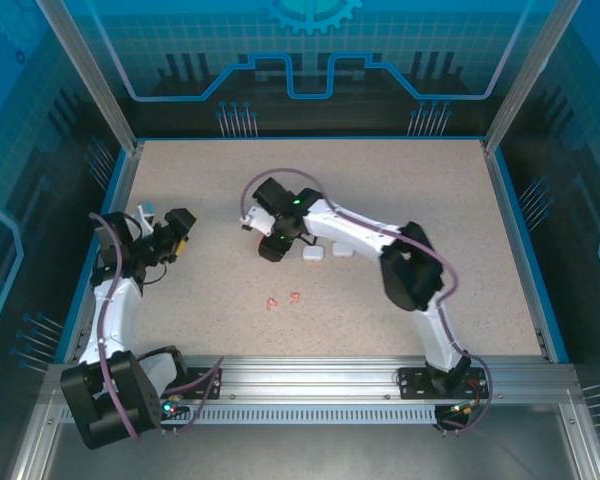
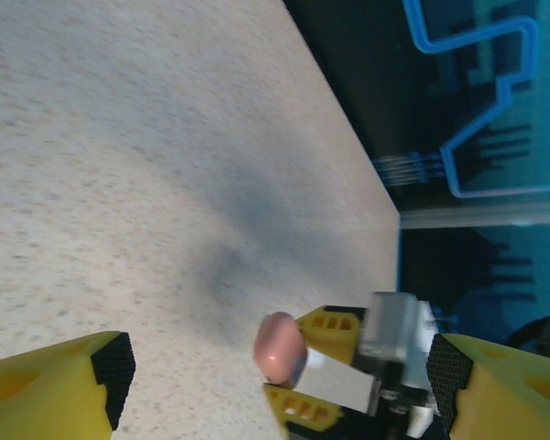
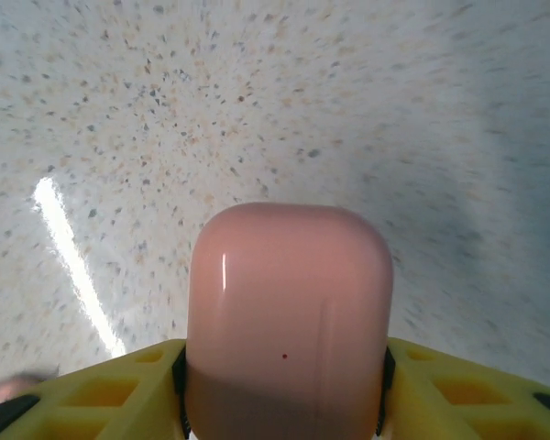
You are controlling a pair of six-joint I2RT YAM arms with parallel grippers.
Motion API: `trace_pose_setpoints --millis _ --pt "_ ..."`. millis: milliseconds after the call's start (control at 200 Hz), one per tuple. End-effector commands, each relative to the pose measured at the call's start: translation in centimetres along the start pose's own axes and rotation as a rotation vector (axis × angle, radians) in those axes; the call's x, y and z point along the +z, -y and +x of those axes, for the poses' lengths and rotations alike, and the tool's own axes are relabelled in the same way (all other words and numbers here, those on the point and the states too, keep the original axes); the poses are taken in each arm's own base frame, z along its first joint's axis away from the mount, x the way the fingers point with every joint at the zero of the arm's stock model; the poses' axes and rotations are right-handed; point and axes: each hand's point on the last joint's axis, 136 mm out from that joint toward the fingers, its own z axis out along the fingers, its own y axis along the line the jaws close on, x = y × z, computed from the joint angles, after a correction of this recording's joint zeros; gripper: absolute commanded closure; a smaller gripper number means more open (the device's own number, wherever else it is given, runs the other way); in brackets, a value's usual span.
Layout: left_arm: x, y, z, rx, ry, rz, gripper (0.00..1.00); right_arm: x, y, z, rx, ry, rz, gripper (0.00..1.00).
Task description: Insert the wireless bluetooth earbuds into the charging case
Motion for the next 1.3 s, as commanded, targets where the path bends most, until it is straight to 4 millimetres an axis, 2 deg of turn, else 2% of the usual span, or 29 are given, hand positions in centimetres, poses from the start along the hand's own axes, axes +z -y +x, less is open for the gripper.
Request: trace_pose_setpoints --millis 0,135,260,460,635,845,1006,1296 --pt "0.8 3.9 1.7 0.025 -0.135 0.199 0.14 -4.7 1.3 -1.8 -0.016 0.181 0.063 0.48" --pt "1.9 7.3 3.9 0.065 -0.278 0.336 0.15 -8.6 1.3 -0.7 -0.052 0.289 0.143 0.48" --pt "3.0 10.2 6.6 0.13 -0.409 0.416 0.15 -11.8 0.9 0.1 -0.086 0.365 0.19 0.48" --pt "4.4 13.3 10.3 0.194 -0.548 0.505 0.15 -14.3 0.0 1.0 -0.132 0.427 0.206 0.48" --pt "5.5 14.2 13.5 0.237 -0.654 0.519 0.22 -14.7 -0.6 1.2 -0.154 0.435 0.196 0.48" --pt "6.3 14.5 15.9 0.268 -0.734 0.513 0.27 -14.6 -0.8 1.2 -0.16 0.431 0.191 0.48" --pt "6.7 14.4 17.2 0.286 -0.774 0.497 0.32 -14.6 -0.8 1.1 -0.157 0.429 0.186 0.48" --pt "7.1 14.7 18.4 0.304 -0.821 0.497 0.51 -14.3 -1.0 1.1 -0.159 0.416 0.168 0.48"
